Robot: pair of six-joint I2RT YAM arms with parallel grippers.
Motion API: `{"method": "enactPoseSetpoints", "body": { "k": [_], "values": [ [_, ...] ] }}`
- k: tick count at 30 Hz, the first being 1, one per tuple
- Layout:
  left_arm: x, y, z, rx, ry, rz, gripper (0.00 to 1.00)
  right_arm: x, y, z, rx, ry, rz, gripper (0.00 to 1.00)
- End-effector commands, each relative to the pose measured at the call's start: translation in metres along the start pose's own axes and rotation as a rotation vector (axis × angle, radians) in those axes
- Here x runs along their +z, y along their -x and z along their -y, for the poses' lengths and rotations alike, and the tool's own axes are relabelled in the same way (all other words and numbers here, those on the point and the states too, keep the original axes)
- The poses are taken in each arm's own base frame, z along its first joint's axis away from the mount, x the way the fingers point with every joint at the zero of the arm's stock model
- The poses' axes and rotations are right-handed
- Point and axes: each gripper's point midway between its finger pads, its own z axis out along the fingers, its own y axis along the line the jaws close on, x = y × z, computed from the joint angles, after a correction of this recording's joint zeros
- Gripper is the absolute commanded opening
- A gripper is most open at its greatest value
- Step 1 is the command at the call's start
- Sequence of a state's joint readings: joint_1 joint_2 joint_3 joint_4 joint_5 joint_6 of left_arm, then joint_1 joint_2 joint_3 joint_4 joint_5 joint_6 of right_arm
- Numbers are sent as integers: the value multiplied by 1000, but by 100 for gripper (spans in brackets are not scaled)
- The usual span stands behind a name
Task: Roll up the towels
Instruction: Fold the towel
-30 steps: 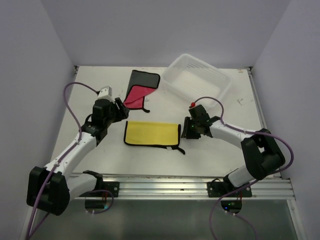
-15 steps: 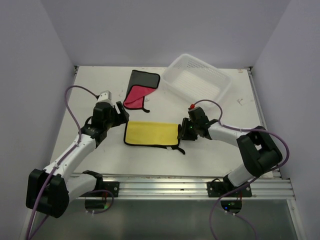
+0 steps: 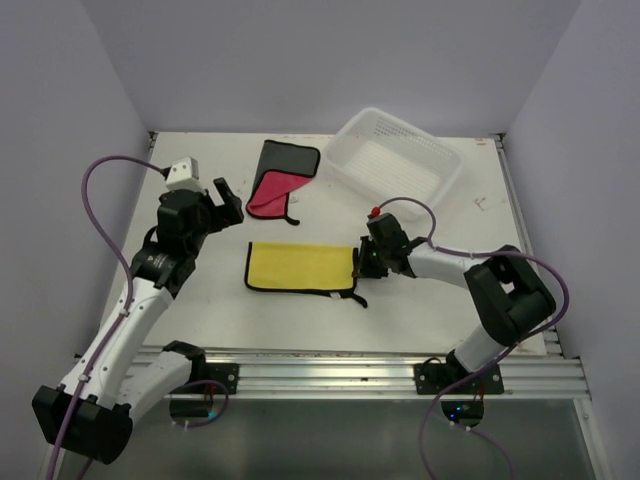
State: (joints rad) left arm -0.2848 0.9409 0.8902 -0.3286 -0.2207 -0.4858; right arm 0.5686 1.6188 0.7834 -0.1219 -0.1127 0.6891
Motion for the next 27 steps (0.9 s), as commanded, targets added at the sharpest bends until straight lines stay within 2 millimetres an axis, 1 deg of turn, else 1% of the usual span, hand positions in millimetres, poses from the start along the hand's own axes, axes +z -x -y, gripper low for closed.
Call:
{"method": "enactPoseSetpoints", "body": {
  "k": [1, 2, 3, 4, 6, 7, 8, 11, 12, 13, 16, 19, 21, 22, 23, 24, 26, 27],
  "values": [
    [-6, -6, -22, 87, 85, 8, 98, 2, -27, 45, -48, -186, -85, 6],
    [-6, -7, -24, 89, 90, 4, 99, -4, -23, 48, -57, -213, -76, 1],
    [-7, -10, -27, 96, 98, -11, 99, -9, -20, 50, -66, -226, -66, 0],
    [-8, -10, -26, 99, 92, -14, 99, -14, -17, 52, -88, -247, -68, 0],
    [-9, -11, -24, 103, 77, -10, 99, -28, -6, 53, -115, -271, -37, 0],
    [-10, -10, -24, 105, 74, -10, 99, -37, -2, 55, -145, -292, -45, 0],
    [-10, -11, -23, 105, 68, -13, 99, -47, 8, 56, -167, -318, -10, 0],
    [-12, -12, -19, 103, 41, -15, 99, -70, 21, 61, -229, -380, 5, 0],
    [-12, -12, -16, 103, 28, -17, 99, -81, 30, 65, -248, -416, 38, 0],
    [-12, -13, -16, 102, 25, -20, 99, -91, 34, 67, -262, -447, 40, 0],
    [-12, -15, -12, 100, -2, -24, 99, -114, 49, 68, -313, -493, 66, 0],
    [-13, -15, -9, 97, -17, -24, 99, -129, 62, 60, -357, -492, 78, 0],
    [-12, -20, -4, 79, -45, -38, 99, -133, 71, 52, -371, -478, 96, 0],
    [-12, -23, -1, 74, -66, -48, 98, -131, 70, 48, -370, -454, 82, 0],
    [-11, -24, 4, 67, -93, -45, 95, -130, 70, 43, -372, -435, 77, 0],
    [-10, -31, 8, 55, -118, -66, 93, -128, 70, 40, -372, -425, 68, 0],
    [-8, -33, 13, 35, -142, -67, 86, -122, 70, 31, -373, -396, 53, 0],
    [-6, -44, 15, 10, -161, -96, 82, -120, 69, 26, -376, -385, 49, 0]
  ]
}}
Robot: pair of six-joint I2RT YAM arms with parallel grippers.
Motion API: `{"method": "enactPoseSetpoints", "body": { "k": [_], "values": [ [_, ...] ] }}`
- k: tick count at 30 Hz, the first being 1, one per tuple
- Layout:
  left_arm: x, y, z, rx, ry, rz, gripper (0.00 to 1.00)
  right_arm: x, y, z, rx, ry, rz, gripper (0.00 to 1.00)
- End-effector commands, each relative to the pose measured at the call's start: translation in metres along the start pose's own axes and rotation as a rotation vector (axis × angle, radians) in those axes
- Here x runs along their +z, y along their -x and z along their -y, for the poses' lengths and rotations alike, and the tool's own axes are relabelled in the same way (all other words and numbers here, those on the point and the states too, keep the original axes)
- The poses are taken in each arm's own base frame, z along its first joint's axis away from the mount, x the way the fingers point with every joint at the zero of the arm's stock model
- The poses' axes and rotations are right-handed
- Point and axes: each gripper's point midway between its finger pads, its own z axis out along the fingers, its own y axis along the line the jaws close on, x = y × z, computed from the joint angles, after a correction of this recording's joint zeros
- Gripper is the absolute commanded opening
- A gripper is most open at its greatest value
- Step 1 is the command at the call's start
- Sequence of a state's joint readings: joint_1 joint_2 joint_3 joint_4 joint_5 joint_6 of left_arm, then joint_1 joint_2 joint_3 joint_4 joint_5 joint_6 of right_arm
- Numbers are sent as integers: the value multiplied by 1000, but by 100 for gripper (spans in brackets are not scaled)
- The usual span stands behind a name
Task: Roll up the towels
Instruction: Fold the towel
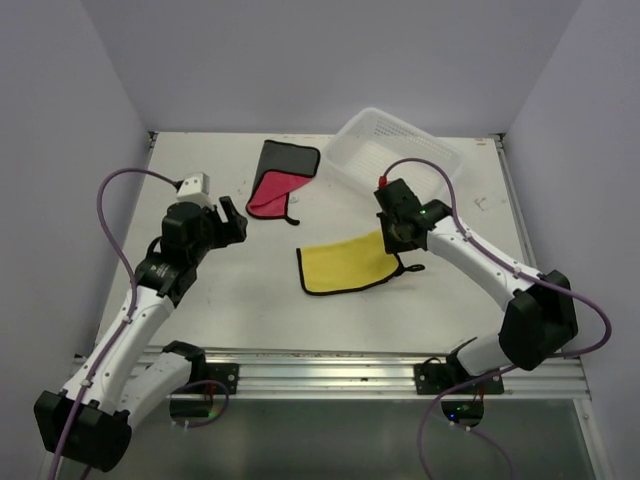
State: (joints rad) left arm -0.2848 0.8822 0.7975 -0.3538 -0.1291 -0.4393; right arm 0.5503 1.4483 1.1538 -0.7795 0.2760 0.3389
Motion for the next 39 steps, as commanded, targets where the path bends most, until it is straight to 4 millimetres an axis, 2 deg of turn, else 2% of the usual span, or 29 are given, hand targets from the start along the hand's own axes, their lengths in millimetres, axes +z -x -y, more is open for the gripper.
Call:
{"method": "enactPoseSetpoints", "body": {
  "k": [1, 2, 3, 5, 6, 7, 9, 10, 12, 19, 26, 32, 39],
  "values": [
    [5, -10, 23, -53, -126, -16, 75, -4, 4, -14, -45, 40, -27, 0],
    [7, -13, 28, -68, -158, -15, 71, -2, 2, -20, -49, 57, -39, 0],
    [10, -28, 32, -96, -191, -60, 67, -3, 2, -27, -52, 73, -39, 0],
    [15, -38, 37, -127, -224, -73, 49, -3, 5, -36, -48, 97, -36, 0],
    [18, -58, 37, -138, -243, -118, 39, -4, 5, -43, -49, 115, -38, 0],
    [20, -64, 38, -156, -254, -127, 22, -6, 9, -47, -47, 127, -29, 0],
    [24, -80, 41, -164, -283, -138, 12, -9, 13, -57, -49, 148, -25, 0],
    [27, -79, 45, -159, -296, -124, 5, -9, 15, -60, -54, 153, -24, 0],
    [34, -88, 45, -142, -279, -139, 0, -11, 19, -69, -60, 167, -17, 0],
    [52, -130, 68, -103, -296, -243, 0, -9, 25, -101, -70, 232, -20, 0],
    [66, -170, 72, -85, -263, -324, 0, -3, 24, -130, -80, 279, -35, 0],
    [72, -192, 75, -63, -256, -371, 0, -1, 25, -150, -80, 321, -34, 0],
    [79, -204, 77, -64, -256, -397, 0, 5, 27, -182, -71, 417, -20, 0]
  ]
}}
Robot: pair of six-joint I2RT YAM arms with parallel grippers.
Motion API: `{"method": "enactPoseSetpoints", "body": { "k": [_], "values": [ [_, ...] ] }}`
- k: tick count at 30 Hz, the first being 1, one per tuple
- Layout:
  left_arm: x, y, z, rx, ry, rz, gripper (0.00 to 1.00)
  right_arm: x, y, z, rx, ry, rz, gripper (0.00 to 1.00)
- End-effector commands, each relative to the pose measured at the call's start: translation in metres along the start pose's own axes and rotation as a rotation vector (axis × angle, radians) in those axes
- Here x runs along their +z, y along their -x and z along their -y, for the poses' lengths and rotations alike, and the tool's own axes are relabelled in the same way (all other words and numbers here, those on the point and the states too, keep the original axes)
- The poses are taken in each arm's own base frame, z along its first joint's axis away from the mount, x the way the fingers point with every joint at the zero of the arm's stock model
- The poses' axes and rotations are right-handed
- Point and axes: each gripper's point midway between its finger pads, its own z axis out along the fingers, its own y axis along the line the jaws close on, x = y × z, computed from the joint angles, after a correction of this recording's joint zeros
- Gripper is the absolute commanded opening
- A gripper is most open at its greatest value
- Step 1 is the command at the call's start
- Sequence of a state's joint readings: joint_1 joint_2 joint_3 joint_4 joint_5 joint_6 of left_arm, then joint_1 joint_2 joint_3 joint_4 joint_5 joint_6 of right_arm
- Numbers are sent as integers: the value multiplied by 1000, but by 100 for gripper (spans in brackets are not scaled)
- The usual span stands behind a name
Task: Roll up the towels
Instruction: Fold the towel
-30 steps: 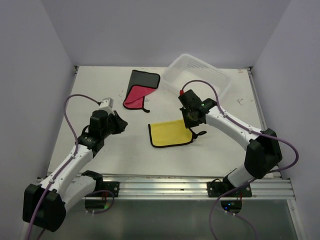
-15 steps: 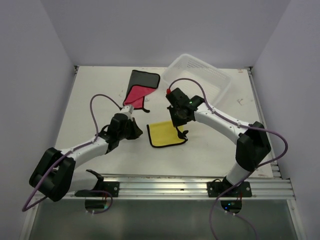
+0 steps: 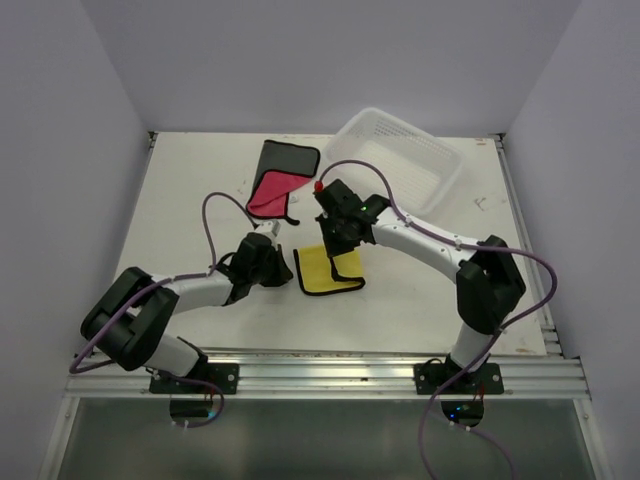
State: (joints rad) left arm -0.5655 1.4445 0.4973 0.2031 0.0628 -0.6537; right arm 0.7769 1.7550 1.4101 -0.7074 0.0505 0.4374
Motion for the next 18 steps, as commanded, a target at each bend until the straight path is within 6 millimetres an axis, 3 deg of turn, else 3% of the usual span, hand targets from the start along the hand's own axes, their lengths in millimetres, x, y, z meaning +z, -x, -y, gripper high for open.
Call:
{"method": "enactPoseSetpoints", "body": {
  "k": [1, 12, 18],
  "values": [
    [7, 17, 11, -6, -33, 68, 0, 3, 20, -32, 11, 120, 50, 0],
    [15, 13, 12, -9, -35, 54, 0, 32, 18, -62, 1, 197, 20, 0],
    [16, 14, 12, -6, -33, 55, 0, 45, 14, -68, -13, 201, -1, 0]
  ]
}}
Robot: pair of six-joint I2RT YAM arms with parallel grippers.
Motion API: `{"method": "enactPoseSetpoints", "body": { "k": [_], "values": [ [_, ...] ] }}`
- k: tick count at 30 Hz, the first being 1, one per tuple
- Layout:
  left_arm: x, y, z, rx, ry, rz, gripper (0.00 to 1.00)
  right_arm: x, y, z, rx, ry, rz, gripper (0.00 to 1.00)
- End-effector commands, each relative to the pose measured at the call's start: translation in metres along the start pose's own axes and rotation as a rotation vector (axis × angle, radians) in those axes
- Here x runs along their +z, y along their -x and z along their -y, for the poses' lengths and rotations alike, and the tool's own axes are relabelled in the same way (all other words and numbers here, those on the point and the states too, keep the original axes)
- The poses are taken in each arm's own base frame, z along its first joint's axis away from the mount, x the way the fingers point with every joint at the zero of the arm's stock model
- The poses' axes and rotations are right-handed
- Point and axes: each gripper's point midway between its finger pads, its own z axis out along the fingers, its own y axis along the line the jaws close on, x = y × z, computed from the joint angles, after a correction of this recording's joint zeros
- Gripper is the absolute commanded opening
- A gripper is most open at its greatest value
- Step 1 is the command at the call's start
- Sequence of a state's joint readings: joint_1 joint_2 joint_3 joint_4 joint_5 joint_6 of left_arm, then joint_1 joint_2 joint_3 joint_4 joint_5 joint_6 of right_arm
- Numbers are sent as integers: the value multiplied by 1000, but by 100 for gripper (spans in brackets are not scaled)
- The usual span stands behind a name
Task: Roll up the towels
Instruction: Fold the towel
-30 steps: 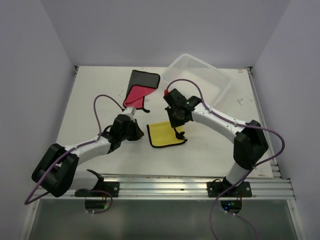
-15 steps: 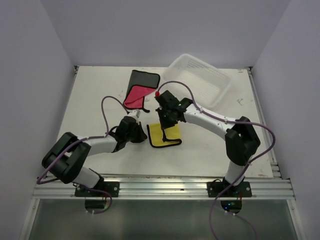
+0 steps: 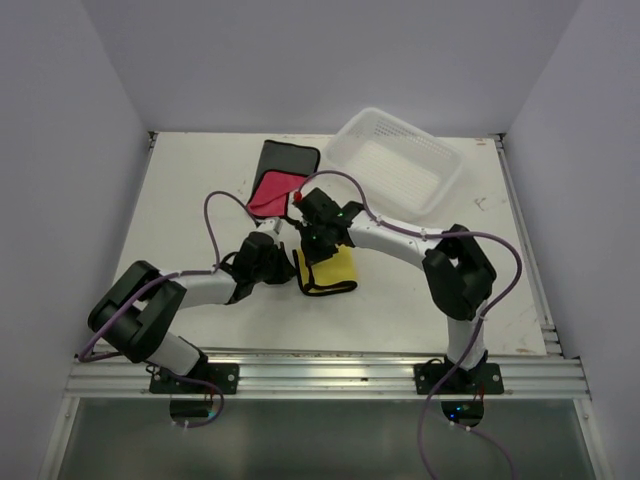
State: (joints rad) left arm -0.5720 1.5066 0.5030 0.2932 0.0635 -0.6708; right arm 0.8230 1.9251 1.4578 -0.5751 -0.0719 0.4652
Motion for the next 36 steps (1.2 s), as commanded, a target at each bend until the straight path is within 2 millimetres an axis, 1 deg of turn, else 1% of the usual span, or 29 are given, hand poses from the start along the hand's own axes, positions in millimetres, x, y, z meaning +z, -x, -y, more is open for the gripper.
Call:
{"method": "enactPoseSetpoints", "body": {
  "k": [1, 13, 23, 24, 26, 29, 30, 31, 33, 34, 36],
  "values": [
    [4, 10, 7, 6, -11, 32, 0, -2, 21, -21, -5, 67, 54, 0],
    [3, 7, 4, 12, 2, 22, 0, 28, 10, -15, -5, 47, 4, 0],
    [3, 6, 3, 15, 6, 23, 0, 41, 4, -17, 9, 61, -25, 0],
    [3, 6, 3, 15, 6, 23, 0, 41, 5, -19, 10, 68, -22, 1],
    [2, 7, 2, 15, 8, 25, 0, 39, 8, -23, 16, 86, -16, 7],
    [0, 8, 2, 12, 12, 29, 0, 28, 17, -33, 6, 122, 13, 15],
    [0, 7, 2, 12, 13, 26, 0, 20, 20, -34, 6, 127, 18, 17],
    [-1, 7, 2, 12, 13, 28, 0, 15, 22, -33, 1, 115, 27, 21],
    [-2, 8, 1, 12, 18, 30, 0, 3, 28, -30, -18, 96, 46, 25],
    [-4, 9, 2, 12, 18, 35, 0, -10, 37, -26, -17, 89, 81, 29],
    [-5, 9, 0, 10, 24, 36, 0, -20, 40, -20, -11, 82, 106, 31]
  ]
}}
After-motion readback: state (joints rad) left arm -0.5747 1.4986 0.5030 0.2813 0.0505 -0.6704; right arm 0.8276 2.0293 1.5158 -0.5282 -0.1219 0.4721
